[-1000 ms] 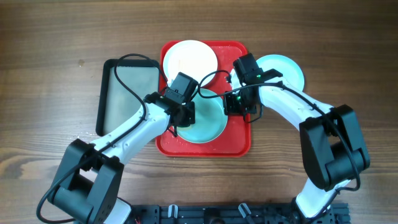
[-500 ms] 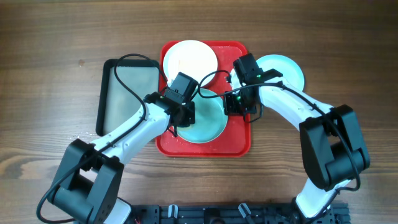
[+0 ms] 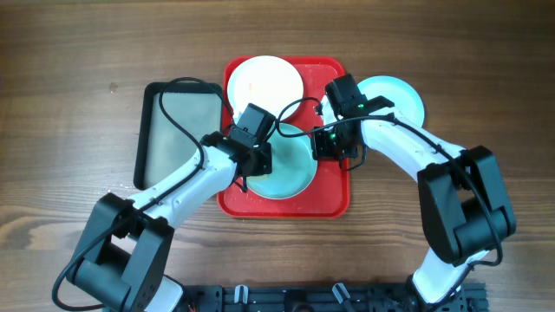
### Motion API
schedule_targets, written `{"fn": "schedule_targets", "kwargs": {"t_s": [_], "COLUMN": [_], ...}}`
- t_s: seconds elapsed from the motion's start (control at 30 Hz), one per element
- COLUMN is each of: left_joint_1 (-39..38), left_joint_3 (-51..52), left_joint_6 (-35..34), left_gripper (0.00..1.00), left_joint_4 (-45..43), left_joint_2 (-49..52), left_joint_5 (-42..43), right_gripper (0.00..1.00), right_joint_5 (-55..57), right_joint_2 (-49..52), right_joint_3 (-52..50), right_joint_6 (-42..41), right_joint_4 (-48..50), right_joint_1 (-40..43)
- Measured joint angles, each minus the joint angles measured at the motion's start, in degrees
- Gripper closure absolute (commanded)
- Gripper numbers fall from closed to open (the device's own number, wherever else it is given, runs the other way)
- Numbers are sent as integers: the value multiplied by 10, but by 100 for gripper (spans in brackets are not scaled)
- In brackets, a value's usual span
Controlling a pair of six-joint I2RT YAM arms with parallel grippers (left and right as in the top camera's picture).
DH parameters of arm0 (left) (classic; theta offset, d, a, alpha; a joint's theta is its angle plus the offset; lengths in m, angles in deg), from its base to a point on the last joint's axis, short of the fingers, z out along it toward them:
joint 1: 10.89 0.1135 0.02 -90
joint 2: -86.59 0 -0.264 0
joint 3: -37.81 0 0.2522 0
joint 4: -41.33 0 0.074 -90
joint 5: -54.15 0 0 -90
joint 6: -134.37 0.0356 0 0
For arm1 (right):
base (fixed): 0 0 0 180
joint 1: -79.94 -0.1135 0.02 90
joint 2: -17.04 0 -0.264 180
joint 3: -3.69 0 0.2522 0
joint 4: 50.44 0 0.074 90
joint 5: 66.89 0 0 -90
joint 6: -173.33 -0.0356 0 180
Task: Clean dirty plates on tray and stack at the side
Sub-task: 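Scrub the second blue plate with the sponge in the left gripper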
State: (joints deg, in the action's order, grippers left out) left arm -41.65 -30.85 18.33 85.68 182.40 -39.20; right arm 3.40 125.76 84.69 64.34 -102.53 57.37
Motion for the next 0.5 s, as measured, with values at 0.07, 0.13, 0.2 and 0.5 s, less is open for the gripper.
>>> {"fn": "schedule_targets", "kwargs": {"t_s": [0.07, 0.13, 0.2, 0.5], "left_joint_1": [0, 0, 0, 0], "left_joint_3": [0, 0, 0, 0], "left_joint_6": [2, 7, 13, 19], "left_gripper": [96, 96, 96, 96], "left_joint_4": [-2, -2, -2, -1], "left_joint_2": [0, 0, 0, 8], "left_joint_5": [-5, -10, -12, -8], "right_gripper": [94, 95, 96, 96], "right_joint_5": [0, 0, 0, 0], "right_joint_2": [0, 0, 0, 0], "right_joint_3": [0, 0, 0, 0], "right_joint_6": [0, 0, 0, 0], "right_joint_4": [0, 0, 0, 1], "right_joint_1": [0, 0, 0, 0]}}
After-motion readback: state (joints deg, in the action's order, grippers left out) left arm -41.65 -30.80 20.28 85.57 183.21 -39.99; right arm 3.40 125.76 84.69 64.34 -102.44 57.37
